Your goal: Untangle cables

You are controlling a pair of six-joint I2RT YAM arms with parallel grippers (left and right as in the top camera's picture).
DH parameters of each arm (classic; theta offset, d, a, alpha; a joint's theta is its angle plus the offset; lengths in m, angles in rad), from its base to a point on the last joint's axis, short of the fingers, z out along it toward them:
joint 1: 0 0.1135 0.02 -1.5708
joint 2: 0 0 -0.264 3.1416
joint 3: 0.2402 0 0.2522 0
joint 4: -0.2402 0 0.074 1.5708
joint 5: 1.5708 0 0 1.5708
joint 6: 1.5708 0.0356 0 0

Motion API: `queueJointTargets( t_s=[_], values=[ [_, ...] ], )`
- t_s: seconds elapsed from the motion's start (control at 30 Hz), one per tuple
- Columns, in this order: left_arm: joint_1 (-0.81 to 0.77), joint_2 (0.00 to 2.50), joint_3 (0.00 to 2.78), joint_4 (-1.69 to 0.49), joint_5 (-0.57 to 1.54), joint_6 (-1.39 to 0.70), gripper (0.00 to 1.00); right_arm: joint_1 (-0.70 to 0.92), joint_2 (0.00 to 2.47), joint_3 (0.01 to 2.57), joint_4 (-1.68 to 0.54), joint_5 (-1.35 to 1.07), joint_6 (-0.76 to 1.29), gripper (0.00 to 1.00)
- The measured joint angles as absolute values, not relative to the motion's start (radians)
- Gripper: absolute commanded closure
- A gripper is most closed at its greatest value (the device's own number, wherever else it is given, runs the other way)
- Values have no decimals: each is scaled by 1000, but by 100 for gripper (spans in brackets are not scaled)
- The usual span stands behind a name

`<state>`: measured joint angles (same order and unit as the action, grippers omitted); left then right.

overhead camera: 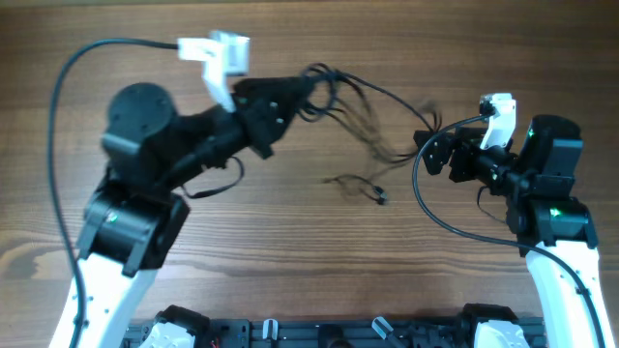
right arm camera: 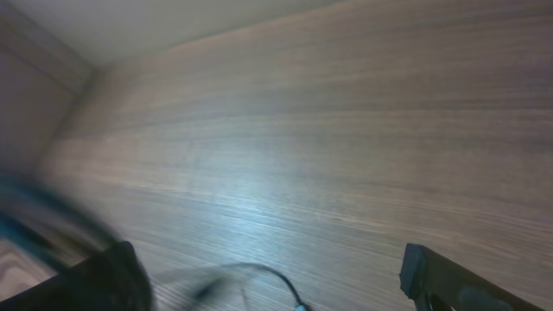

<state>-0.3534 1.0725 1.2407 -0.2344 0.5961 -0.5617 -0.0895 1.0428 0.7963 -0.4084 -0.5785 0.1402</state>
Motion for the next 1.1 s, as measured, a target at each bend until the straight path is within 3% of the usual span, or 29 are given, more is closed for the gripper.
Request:
queueJointTargets(
  t_s=[0.33, 0.6, 0.93, 1.1],
  values=[
    [-274, 1007, 1241, -276, 589, -545, 96, -96, 1034, 794, -343, -794, 27, 0],
    [-295, 1072, 1241, -316, 646, -463, 96, -95, 800, 793, -245, -962, 57, 0],
    [-646, 1248, 1241, -302, 714, -83, 96, -96, 744, 793, -230, -1069, 24, 0],
    [-681, 1297, 1241, -267, 714, -32, 96, -96, 744, 793, -230, -1039, 72, 0]
  ],
)
